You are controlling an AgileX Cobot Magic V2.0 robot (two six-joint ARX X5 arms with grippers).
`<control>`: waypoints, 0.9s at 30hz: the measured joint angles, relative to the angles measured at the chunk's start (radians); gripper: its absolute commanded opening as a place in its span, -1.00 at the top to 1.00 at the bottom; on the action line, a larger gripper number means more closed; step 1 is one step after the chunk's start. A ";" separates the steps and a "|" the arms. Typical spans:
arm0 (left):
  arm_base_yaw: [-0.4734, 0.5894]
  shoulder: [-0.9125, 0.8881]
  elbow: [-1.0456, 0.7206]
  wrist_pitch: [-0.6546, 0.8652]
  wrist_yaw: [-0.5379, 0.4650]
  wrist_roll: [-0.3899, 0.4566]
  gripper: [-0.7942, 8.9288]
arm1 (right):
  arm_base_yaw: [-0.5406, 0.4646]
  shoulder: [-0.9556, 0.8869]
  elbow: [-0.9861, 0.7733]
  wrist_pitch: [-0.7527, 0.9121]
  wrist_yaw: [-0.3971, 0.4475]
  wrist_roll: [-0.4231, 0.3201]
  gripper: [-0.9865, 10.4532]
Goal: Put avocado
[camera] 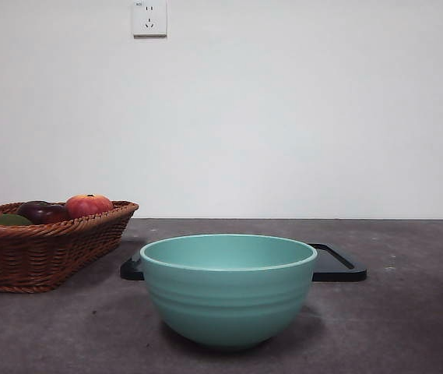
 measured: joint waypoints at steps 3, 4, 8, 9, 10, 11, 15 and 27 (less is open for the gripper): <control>0.000 0.000 0.000 0.000 0.000 0.000 0.80 | 0.000 0.000 0.000 0.027 -0.013 0.005 0.78; 0.000 0.000 0.000 0.000 0.000 0.000 0.80 | 0.000 0.000 0.000 0.028 -0.020 0.008 0.78; 0.000 0.000 0.000 0.000 0.000 0.001 0.80 | 0.000 0.000 0.000 0.027 -0.028 0.027 0.80; 0.000 0.000 0.000 0.000 0.000 0.000 0.80 | 0.000 0.000 0.000 0.027 -0.030 0.037 0.80; 0.000 0.000 0.000 0.000 0.000 0.000 0.80 | 0.000 0.000 0.000 0.027 -0.031 0.047 0.80; 0.000 0.000 0.000 0.000 0.000 -0.001 0.80 | 0.000 0.000 0.000 0.027 -0.031 0.066 0.80; 0.000 0.000 0.000 0.000 0.000 -0.047 0.80 | 0.000 0.000 0.000 0.027 -0.034 0.140 0.81; 0.000 0.063 0.104 -0.032 -0.005 -0.207 0.80 | 0.011 0.092 0.223 -0.056 -0.087 0.330 0.81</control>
